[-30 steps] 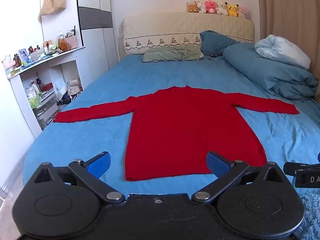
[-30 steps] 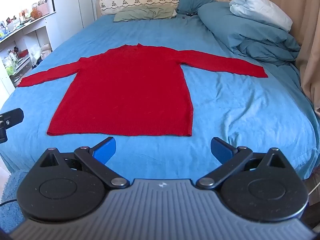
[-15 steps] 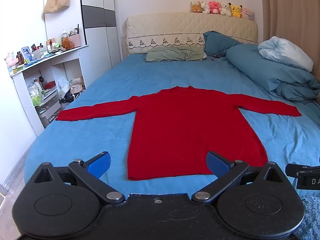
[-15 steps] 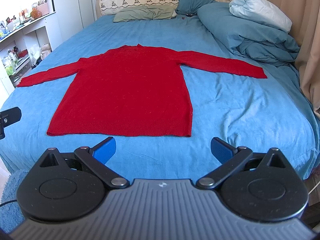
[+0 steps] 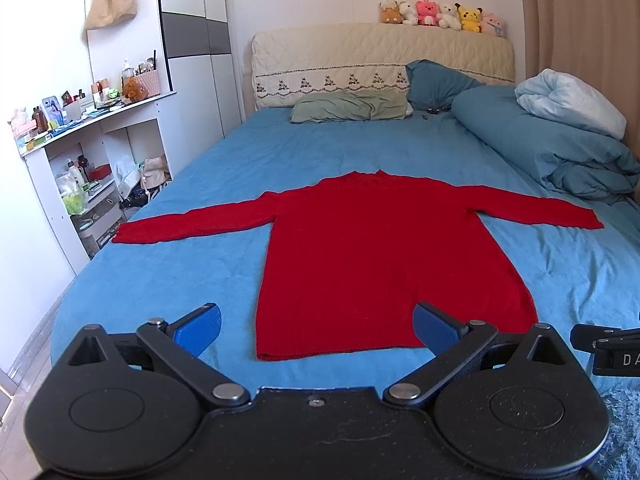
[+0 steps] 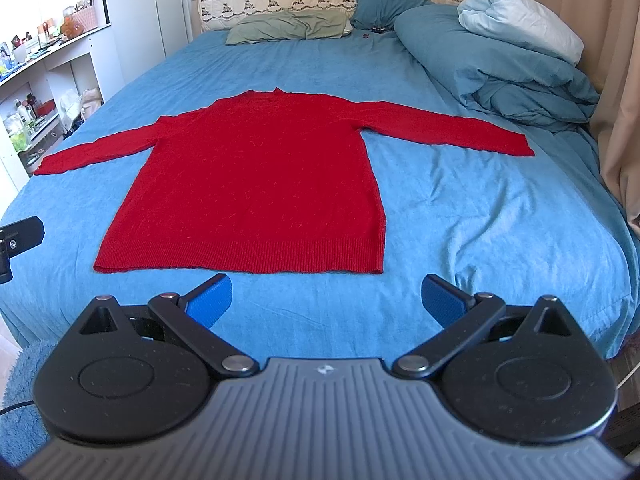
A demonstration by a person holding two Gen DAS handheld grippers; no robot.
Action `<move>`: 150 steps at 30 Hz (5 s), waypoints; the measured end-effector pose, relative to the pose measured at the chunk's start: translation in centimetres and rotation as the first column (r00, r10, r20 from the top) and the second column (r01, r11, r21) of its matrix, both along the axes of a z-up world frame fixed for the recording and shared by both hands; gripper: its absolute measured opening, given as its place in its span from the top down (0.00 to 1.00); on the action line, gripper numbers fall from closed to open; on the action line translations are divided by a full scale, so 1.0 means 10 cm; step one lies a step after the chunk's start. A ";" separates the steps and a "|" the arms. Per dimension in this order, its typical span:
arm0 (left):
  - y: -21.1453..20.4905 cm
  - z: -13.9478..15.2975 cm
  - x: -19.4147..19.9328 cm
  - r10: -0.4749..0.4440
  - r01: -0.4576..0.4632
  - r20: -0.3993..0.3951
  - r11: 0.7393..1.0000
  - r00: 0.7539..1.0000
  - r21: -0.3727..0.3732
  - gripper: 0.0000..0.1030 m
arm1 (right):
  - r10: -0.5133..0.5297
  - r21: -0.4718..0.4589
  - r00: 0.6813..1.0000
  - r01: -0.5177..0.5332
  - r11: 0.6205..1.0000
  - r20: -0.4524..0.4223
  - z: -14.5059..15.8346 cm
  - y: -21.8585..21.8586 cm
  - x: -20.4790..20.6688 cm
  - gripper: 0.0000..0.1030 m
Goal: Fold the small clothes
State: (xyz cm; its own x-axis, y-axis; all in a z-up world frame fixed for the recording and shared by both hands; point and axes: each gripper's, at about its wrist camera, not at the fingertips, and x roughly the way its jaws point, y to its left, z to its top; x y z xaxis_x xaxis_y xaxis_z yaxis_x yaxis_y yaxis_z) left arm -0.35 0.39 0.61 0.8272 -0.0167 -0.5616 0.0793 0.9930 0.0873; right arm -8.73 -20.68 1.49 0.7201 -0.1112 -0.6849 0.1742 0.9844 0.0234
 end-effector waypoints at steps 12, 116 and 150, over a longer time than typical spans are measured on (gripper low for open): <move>-0.03 0.00 0.00 0.003 -0.003 -0.001 1.000 1.000 0.012 0.00 | -0.004 0.008 1.000 0.005 1.000 -0.005 0.00 -0.02 0.00 0.00; -2.18 -1.29 5.83 -0.174 0.146 -0.373 0.984 0.911 -0.104 0.00 | -0.556 0.203 0.797 0.519 0.830 0.235 -0.69 -3.78 4.37 0.78; -0.30 -1.50 5.27 -0.134 0.077 -0.348 0.982 0.928 -0.173 0.03 | 0.259 0.056 0.961 -0.265 0.963 0.097 -1.14 -0.41 5.76 0.00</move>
State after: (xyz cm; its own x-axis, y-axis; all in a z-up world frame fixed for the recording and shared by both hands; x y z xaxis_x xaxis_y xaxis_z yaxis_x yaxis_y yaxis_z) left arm 52.38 -2.65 -14.43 0.5612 -0.2021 -0.8027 0.1816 0.9762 -0.1188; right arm 48.88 -24.76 -9.93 0.7754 0.1341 -0.6170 -0.0952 0.9909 0.0957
